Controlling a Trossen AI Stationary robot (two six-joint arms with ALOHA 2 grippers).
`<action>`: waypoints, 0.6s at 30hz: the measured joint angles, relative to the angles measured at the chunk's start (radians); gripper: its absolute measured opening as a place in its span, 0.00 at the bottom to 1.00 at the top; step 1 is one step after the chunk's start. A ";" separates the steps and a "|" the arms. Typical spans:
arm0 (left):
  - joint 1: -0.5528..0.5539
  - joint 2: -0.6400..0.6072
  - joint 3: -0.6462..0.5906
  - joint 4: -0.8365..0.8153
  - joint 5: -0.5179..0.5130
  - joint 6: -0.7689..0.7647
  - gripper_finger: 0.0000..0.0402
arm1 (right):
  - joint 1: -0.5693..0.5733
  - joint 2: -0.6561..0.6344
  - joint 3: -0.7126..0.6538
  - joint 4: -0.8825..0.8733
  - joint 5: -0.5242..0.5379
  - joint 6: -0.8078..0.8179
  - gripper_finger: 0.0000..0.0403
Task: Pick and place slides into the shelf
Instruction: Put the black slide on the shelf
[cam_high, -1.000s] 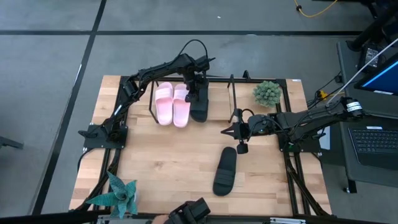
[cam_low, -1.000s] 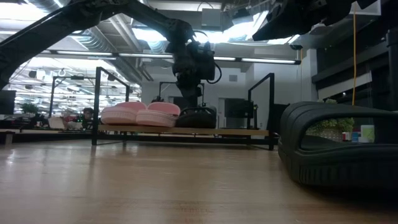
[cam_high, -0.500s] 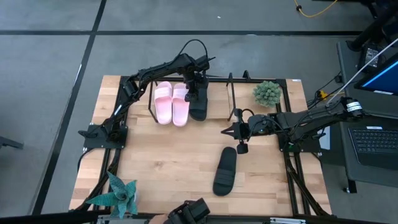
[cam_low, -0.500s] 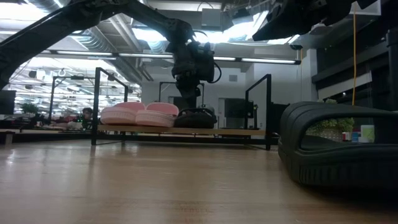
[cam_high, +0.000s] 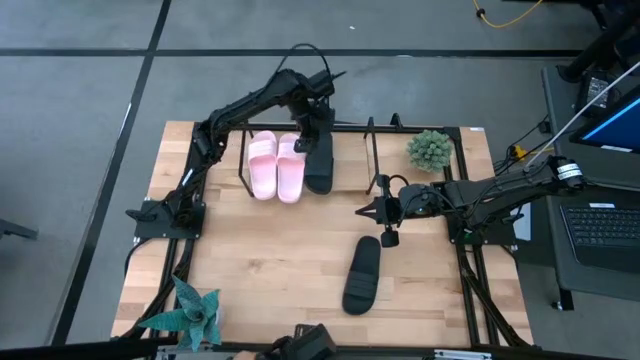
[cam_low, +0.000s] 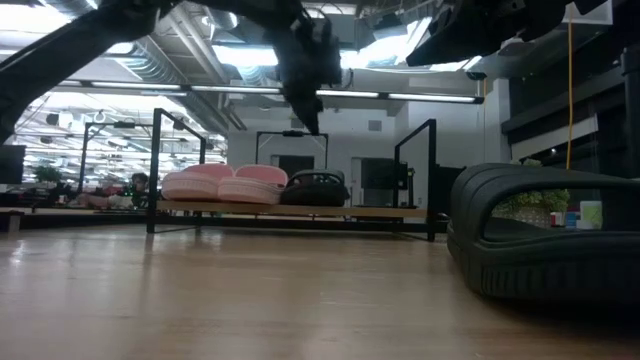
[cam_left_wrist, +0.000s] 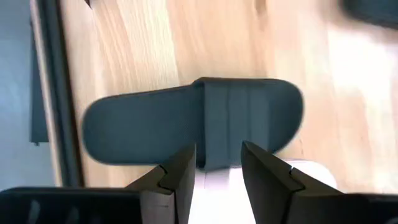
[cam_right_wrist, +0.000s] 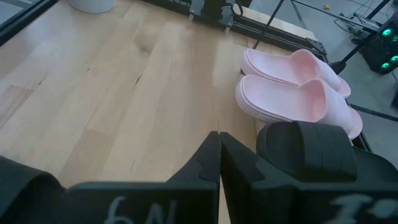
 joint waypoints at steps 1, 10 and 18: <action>-0.002 -0.011 0.010 -0.004 0.002 0.001 0.30 | 0.000 0.000 0.000 0.000 0.000 0.000 0.02; -0.001 -0.129 0.019 0.075 0.188 -0.037 0.30 | 0.000 0.000 0.000 0.005 0.000 0.002 0.02; -0.091 -0.177 0.019 0.076 0.399 0.066 0.30 | 0.028 0.000 0.000 0.002 0.002 0.007 0.02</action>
